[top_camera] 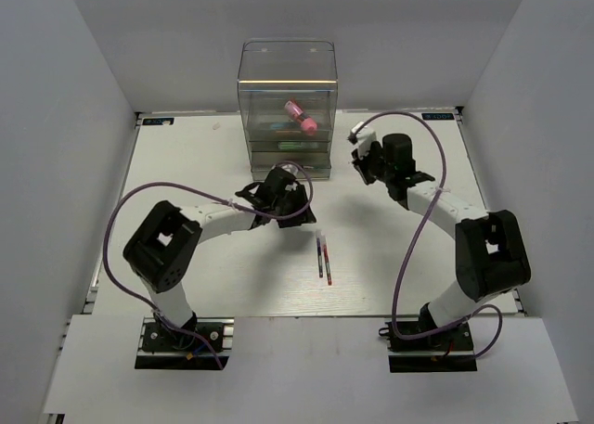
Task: Sort the stationery into containers
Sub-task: Grab a piece of stationery with the left arm
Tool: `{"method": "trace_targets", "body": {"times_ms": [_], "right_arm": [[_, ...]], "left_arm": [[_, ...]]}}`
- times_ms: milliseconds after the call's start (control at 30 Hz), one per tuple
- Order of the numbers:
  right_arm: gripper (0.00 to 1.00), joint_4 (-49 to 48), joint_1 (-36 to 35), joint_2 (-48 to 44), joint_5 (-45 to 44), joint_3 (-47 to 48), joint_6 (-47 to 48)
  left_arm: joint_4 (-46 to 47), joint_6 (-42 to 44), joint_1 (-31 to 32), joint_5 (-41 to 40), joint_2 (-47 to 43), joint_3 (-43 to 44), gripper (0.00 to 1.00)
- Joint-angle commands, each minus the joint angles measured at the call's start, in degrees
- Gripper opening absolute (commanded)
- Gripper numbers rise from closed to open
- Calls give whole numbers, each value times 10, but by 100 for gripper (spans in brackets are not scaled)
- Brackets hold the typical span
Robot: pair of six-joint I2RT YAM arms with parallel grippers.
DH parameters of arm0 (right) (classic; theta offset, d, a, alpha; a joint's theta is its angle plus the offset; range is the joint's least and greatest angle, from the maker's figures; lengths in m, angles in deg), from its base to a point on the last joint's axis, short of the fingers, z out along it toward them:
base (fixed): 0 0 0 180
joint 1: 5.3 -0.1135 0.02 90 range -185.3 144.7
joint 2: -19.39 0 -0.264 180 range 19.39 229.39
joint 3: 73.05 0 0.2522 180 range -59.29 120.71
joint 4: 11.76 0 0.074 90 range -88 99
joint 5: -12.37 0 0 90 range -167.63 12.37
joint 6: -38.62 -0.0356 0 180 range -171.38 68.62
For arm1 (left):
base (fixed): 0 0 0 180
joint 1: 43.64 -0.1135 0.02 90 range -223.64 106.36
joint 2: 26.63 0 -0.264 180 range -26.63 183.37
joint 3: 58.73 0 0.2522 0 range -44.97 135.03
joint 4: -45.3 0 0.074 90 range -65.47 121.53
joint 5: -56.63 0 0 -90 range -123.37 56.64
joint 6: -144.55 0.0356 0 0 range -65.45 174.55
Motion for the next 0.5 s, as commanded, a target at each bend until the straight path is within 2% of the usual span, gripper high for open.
{"method": "trace_targets", "body": {"times_ms": [0, 33, 67, 233, 467], "right_arm": [[20, 40, 21, -29, -19, -39, -65], [40, 47, 26, -45, 13, -55, -65], [43, 59, 28, -53, 21, -64, -64], [45, 80, 40, -74, 53, -88, -77], [45, 87, 51, -81, 76, -102, -87]], "left_arm": [[-49, 22, 18, 3, 19, 50, 58], [-57, 22, 18, -2, 27, 57, 57], [-71, 22, 18, -8, 39, 69, 57], [-101, 15, 37, -25, 60, 90, 52], [-135, 4, 55, -43, 86, 129, 55]]}}
